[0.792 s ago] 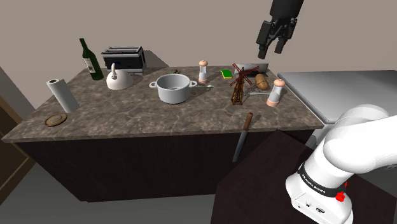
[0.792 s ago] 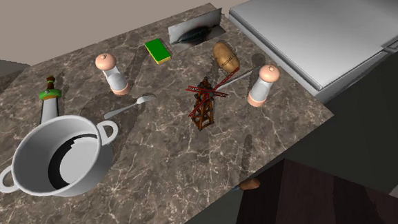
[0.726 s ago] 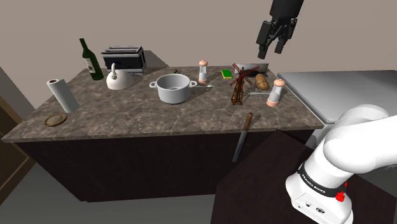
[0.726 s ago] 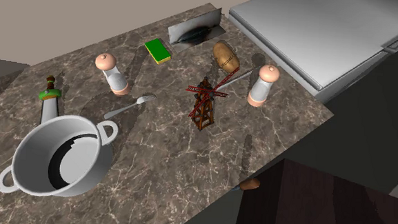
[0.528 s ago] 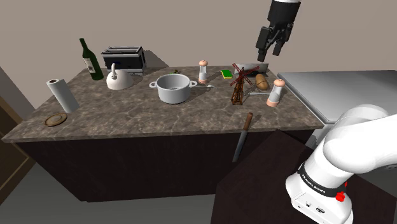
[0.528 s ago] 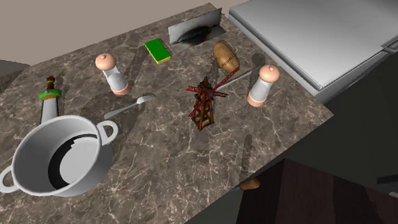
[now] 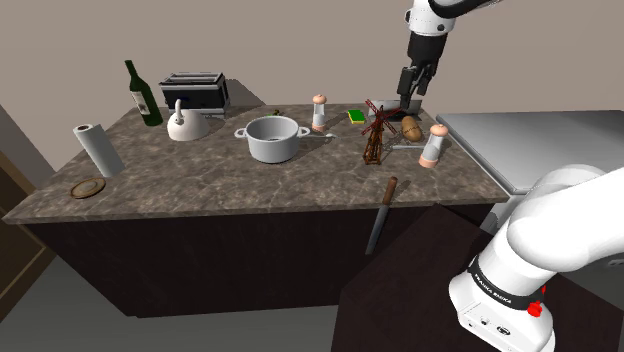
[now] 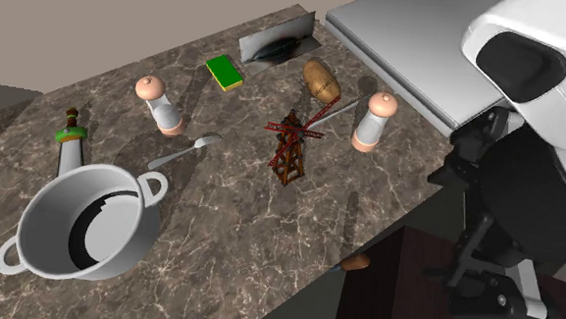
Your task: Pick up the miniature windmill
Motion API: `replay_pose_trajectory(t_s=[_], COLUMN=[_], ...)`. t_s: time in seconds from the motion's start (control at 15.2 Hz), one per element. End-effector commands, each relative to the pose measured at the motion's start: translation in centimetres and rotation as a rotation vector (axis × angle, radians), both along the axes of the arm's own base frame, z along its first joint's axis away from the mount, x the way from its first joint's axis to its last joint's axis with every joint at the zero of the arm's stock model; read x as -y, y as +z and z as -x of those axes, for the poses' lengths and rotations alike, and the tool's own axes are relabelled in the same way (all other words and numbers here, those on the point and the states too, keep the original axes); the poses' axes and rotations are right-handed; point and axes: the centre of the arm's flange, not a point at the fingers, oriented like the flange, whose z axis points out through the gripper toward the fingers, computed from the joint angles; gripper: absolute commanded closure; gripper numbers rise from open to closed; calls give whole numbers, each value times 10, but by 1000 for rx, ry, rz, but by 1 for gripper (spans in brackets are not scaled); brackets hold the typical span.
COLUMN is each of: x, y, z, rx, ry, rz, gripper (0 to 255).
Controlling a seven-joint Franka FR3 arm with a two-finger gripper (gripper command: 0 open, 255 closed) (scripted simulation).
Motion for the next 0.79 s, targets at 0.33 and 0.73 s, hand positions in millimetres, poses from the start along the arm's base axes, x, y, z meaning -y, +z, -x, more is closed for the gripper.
replay_pose_trajectory(t_s=[0.33,0.73], x=[49,89], y=[-48,-86], z=[-49,-96], rx=[-14,-26], ry=[126,232], rz=[89,164], gripper=[0,0])
